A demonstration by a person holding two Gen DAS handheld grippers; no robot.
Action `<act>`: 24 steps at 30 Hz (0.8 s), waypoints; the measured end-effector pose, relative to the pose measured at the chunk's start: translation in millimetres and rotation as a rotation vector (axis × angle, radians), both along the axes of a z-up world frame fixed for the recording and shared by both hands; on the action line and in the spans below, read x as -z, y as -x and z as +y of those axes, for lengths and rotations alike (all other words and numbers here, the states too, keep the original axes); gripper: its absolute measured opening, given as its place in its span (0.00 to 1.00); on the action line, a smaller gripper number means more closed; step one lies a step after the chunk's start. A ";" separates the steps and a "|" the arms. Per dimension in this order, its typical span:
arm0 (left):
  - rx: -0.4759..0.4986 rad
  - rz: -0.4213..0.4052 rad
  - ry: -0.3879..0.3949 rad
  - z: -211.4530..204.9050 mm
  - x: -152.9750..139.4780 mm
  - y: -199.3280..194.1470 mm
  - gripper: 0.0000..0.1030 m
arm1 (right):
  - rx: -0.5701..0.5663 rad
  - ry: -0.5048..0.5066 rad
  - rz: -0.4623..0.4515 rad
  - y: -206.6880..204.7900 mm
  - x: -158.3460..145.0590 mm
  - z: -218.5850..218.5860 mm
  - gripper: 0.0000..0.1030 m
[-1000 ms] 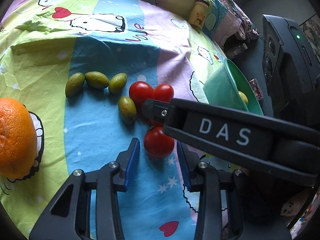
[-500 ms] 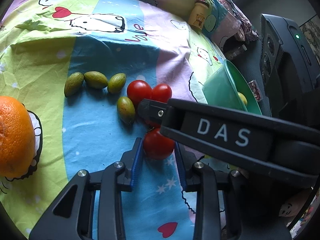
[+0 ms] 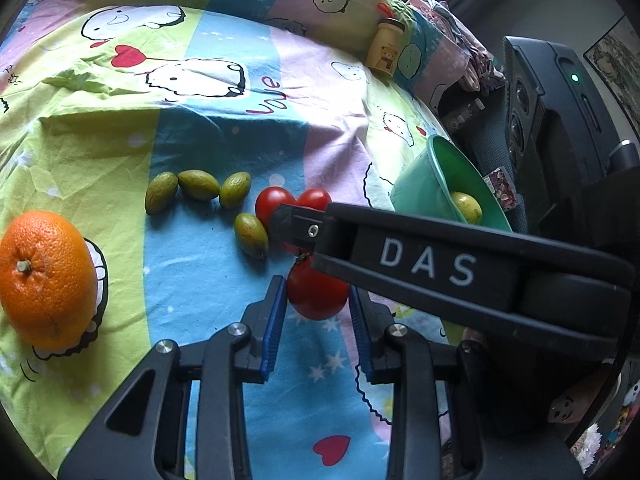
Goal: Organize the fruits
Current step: 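Close the left gripper on a cherry tomato while the right gripper grasps another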
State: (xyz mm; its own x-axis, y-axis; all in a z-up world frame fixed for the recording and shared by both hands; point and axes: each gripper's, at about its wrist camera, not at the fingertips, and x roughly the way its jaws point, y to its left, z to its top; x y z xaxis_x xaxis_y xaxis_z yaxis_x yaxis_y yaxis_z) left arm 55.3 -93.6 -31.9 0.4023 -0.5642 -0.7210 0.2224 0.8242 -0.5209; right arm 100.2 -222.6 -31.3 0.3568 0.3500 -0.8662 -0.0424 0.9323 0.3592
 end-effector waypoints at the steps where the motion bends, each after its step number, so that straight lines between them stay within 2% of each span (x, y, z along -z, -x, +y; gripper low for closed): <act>1: -0.003 -0.006 -0.001 1.0 -1.5 0.8 0.30 | -0.003 -0.005 -0.008 0.9 -2.0 0.2 0.35; 13: -0.046 -0.099 -0.042 9.1 -22.7 13.7 0.30 | -0.017 -0.033 -0.084 11.7 -23.5 0.9 0.35; 17: -0.061 -0.114 -0.031 14.8 -27.8 14.6 0.30 | -0.018 -0.050 -0.105 15.1 -29.9 -1.9 0.35; 24: -0.085 -0.151 -0.059 16.2 -37.5 18.5 0.30 | -0.025 -0.074 -0.137 21.3 -39.9 -3.4 0.35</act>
